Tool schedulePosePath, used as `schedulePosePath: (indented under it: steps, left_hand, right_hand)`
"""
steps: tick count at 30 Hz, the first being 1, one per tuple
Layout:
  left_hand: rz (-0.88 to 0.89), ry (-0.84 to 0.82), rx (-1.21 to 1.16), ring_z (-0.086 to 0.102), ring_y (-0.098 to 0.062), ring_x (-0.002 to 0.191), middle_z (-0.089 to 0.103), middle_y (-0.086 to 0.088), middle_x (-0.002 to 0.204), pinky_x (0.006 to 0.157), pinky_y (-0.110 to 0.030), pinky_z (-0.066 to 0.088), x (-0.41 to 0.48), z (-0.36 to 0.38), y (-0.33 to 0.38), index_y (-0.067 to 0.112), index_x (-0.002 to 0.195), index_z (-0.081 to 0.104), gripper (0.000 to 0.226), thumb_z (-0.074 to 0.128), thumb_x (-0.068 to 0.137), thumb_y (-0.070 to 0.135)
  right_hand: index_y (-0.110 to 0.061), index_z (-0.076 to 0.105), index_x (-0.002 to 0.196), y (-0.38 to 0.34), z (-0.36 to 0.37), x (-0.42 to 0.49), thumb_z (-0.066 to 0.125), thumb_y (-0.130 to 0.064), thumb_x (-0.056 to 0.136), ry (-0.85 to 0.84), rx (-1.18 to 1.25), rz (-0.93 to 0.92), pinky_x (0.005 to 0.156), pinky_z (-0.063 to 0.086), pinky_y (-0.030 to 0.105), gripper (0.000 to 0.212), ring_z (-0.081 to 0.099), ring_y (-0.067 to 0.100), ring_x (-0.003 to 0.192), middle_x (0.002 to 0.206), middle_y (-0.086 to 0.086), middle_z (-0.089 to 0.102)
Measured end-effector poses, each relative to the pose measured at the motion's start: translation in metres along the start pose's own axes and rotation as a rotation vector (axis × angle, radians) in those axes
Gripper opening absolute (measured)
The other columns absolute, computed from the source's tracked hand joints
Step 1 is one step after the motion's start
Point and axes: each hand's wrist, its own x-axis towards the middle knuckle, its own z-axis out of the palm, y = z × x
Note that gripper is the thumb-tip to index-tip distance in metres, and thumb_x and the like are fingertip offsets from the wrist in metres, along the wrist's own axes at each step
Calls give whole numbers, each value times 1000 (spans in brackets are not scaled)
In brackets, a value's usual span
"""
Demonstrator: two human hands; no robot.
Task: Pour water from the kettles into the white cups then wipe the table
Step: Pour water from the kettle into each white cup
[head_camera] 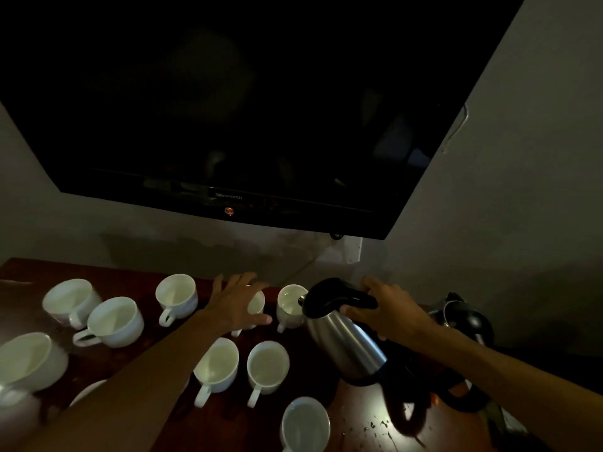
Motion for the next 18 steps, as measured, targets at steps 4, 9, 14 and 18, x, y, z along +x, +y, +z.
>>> schedulePosePath:
  steps: [4, 9, 14, 18]
  left_hand:
    - [10, 26, -17, 11, -25, 151, 13, 1, 164, 119, -58, 1, -15, -5, 4, 39, 152, 26, 84, 58, 82, 73]
    - [31, 106, -54, 15, -24, 149, 20, 5, 161, 119, -56, 1, -40, 1, -1, 40, 149, 31, 86, 55, 76, 80]
    - [38, 105, -14, 15, -21, 149, 19, 4, 163, 119, -53, 1, -66, 10, -5, 37, 151, 30, 98, 41, 69, 88]
    - [18, 90, -20, 11, -20, 150, 17, 2, 164, 120, -55, -1, -77, 15, -6, 37, 153, 27, 87, 54, 80, 77]
  right_hand:
    - [-28, 49, 94, -6, 2, -16, 71, -51, 88, -5, 2, -28, 54, 56, 26, 32, 65, 9, 54, 77, 0, 67]
    - [-23, 54, 107, -13, 7, -32, 68, -55, 87, -44, -76, -70, 62, 61, 38, 40, 70, 17, 62, 81, 0, 69]
    - [-24, 54, 121, -16, 12, -41, 66, -61, 87, -85, -203, -151, 69, 61, 37, 51, 68, 11, 68, 97, -3, 70]
    - [-24, 53, 117, -21, 15, -47, 65, -63, 87, -93, -291, -197, 72, 58, 35, 51, 65, 10, 78, 99, -6, 68]
